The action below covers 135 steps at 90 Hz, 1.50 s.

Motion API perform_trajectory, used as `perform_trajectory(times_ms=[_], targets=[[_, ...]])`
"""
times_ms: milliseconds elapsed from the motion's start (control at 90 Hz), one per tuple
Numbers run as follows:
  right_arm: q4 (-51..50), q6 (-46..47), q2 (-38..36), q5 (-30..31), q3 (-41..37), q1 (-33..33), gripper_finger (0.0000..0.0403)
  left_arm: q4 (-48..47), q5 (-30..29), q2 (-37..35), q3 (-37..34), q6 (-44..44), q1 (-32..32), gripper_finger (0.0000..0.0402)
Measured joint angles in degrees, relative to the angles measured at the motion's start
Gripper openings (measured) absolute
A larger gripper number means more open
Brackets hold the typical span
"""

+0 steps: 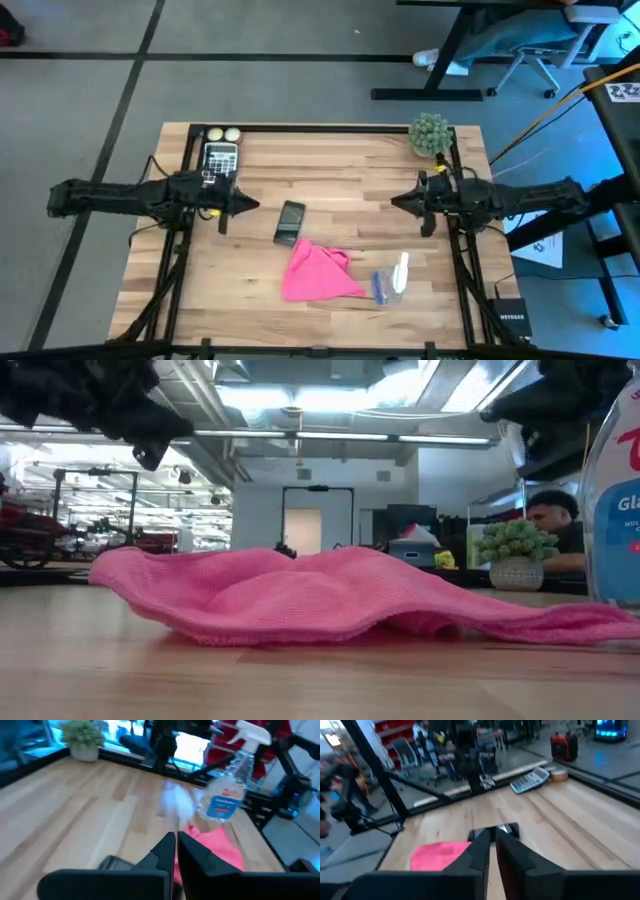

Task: Apply microfiber cloth
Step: Return to Home Position

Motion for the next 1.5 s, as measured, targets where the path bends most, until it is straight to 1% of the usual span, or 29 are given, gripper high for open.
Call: perform_trajectory(times_ms=[111,233,344,433,511,556,689,900,1022,1122,1189,1311,1500], targets=[[3.0,-0.5,-4.8,-0.1,-3.7,0.0,0.0002,4.2,-0.3,-3.3,-4.0,-0.4,0.6,0.0],[8.4,-3.9,-8.8,-0.8,-7.6,0.0,0.0001,9.5,-1.0,-6.1,-7.5,-0.6,0.7,0.0],[11.9,-6.7,-11.1,-2.6,-10.6,0.0,0.0001,10.6,-1.1,-7.6,-9.8,-3.2,0.7,0.0],[12.3,-7.7,-12.2,-3.3,-12.6,0.0,0.0,10.5,-1.2,-8.6,-10.6,-4.6,0.7,0.0],[12.3,-7.9,-12.7,-1.9,-14.5,0.0,0.0,10.9,-1.8,-9.1,-11.6,-4.8,0.7,0.0],[11.5,-8.0,-12.9,-0.6,-14.5,0.0,0.0,12.1,-2.5,-9.3,-12.4,-4.8,0.7,0.0],[10.1,-9.6,-12.9,-0.2,-14.5,0.0,0.0,12.1,-3.2,-9.6,-12.7,-3.7,0.7,0.0],[10.8,-10.5,-12.9,-1.4,-14.5,0.0,0.0,12.4,-3.6,-10.0,-12.7,-0.1,0.7,0.0],[10.5,-10.4,-12.9,-3.6,-14.5,0.0,0.0,9.0,-4.4,-12.9,-12.7,1.3,0.7,0.0],[8.3,-10.2,-12.9,-3.2,-14.5,0.0,0.0,2.1,-7.9,-17.1,-12.7,0.2,0.6,0.0],[6.7,-10.2,-12.9,-2.6,-14.5,0.0,0.0,-1.1,-8.4,-20.4,-12.7,-0.7,0.6,0.0],[5.9,-10.5,-12.9,-4.1,-14.5,0.0,0.0,-1.3,-7.2,-24.0,-12.7,-0.5,0.6,0.0],[5.5,-10.5,-12.9,-5.7,-14.5,0.0,0.0,-1.3,-7.2,-24.8,-12.7,2.8,0.6,0.0]])
